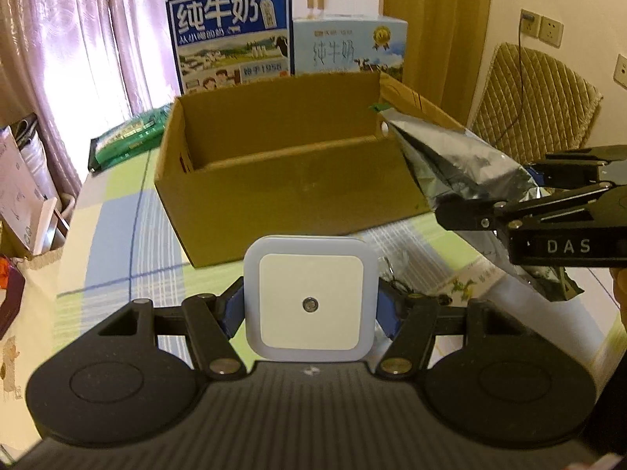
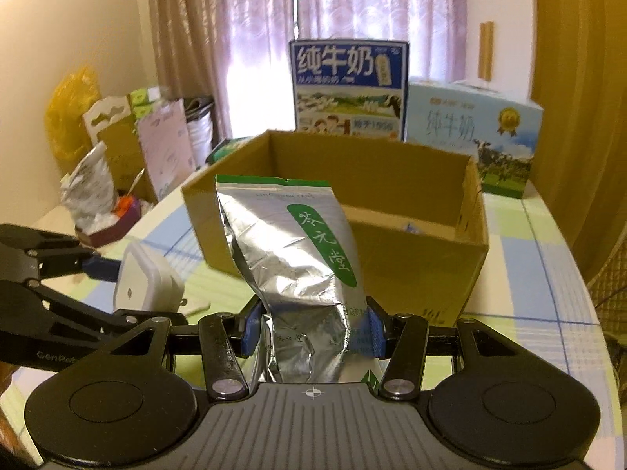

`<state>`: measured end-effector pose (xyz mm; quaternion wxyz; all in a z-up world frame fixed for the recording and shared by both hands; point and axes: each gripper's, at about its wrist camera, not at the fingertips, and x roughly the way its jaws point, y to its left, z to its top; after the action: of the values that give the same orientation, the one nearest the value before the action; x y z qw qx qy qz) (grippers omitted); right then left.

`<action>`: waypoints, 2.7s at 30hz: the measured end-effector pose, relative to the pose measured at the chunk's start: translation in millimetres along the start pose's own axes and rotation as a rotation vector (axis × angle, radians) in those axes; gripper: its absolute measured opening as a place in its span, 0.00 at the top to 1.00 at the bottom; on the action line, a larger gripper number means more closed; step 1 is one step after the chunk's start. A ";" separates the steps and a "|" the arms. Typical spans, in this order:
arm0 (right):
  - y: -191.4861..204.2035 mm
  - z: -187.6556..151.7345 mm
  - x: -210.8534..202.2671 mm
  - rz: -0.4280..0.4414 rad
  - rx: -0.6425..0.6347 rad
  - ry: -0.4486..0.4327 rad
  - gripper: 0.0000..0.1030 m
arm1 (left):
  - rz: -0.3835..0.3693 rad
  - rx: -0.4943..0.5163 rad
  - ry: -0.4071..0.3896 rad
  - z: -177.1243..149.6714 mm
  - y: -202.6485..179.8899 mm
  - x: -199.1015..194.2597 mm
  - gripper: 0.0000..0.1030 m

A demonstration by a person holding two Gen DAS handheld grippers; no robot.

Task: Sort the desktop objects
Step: 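Open the left tool over the box while the right tool drops the foil bag inside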

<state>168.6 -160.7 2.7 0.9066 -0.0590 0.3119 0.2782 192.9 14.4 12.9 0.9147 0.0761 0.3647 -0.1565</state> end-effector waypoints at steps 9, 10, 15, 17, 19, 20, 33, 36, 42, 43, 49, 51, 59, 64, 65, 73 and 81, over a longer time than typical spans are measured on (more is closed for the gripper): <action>-3.9 42.2 -0.1 -0.060 0.054 -0.118 0.52 | 0.032 0.007 -0.082 43.6 14.8 -4.2 0.41; -5.7 47.7 1.2 -0.072 0.063 -0.129 0.52 | 0.037 0.014 -0.091 50.2 16.6 -3.4 0.41; -15.9 75.1 13.3 -0.089 0.107 -0.168 0.52 | 0.057 -0.006 -0.142 82.5 33.1 1.1 0.41; -19.1 83.4 20.3 -0.093 0.122 -0.174 0.52 | 0.061 -0.003 -0.151 92.7 36.3 6.3 0.41; -21.6 90.9 28.7 -0.101 0.131 -0.179 0.52 | 0.063 -0.002 -0.154 100.0 37.9 13.2 0.41; -22.1 94.0 32.8 -0.105 0.134 -0.181 0.52 | 0.062 0.001 -0.153 103.0 37.9 17.0 0.41; -41.1 112.6 85.2 -0.126 0.179 -0.147 0.52 | 0.050 -0.023 -0.115 125.9 53.1 75.1 0.41; -42.6 112.9 92.3 -0.129 0.176 -0.139 0.52 | 0.049 -0.037 -0.108 126.8 56.6 84.1 0.41; -53.4 115.0 104.7 -0.133 0.204 -0.128 0.52 | 0.046 -0.054 -0.099 128.5 61.7 96.0 0.41; -54.5 114.4 107.4 -0.130 0.210 -0.124 0.52 | 0.044 -0.053 -0.098 127.6 61.2 96.9 0.41; -55.6 112.9 115.9 -0.127 0.212 -0.117 0.52 | 0.021 -0.074 -0.083 122.2 62.4 109.0 0.41; -55.8 112.9 117.4 -0.124 0.213 -0.116 0.52 | 0.016 -0.083 -0.084 121.6 62.7 111.2 0.41; -58.8 112.8 118.2 -0.117 0.234 -0.119 0.52 | 0.027 -0.085 -0.108 118.6 60.4 114.8 0.40; -59.4 112.7 117.9 -0.113 0.240 -0.126 0.52 | 0.042 -0.094 -0.106 117.7 65.0 111.5 0.40; -59.4 112.6 118.4 -0.110 0.239 -0.126 0.52 | 0.041 -0.098 -0.106 117.4 65.9 111.0 0.40; -57.5 111.1 121.2 -0.078 0.248 -0.138 0.52 | 0.048 -0.112 -0.104 116.1 70.6 109.7 0.38; -61.1 111.8 117.3 -0.074 0.271 -0.174 0.27 | 0.053 -0.109 -0.101 114.6 71.4 108.2 0.35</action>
<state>337.5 -125.8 17.7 0.9395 0.0766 0.2642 0.2041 365.2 27.4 22.7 0.9385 0.0280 0.3241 -0.1158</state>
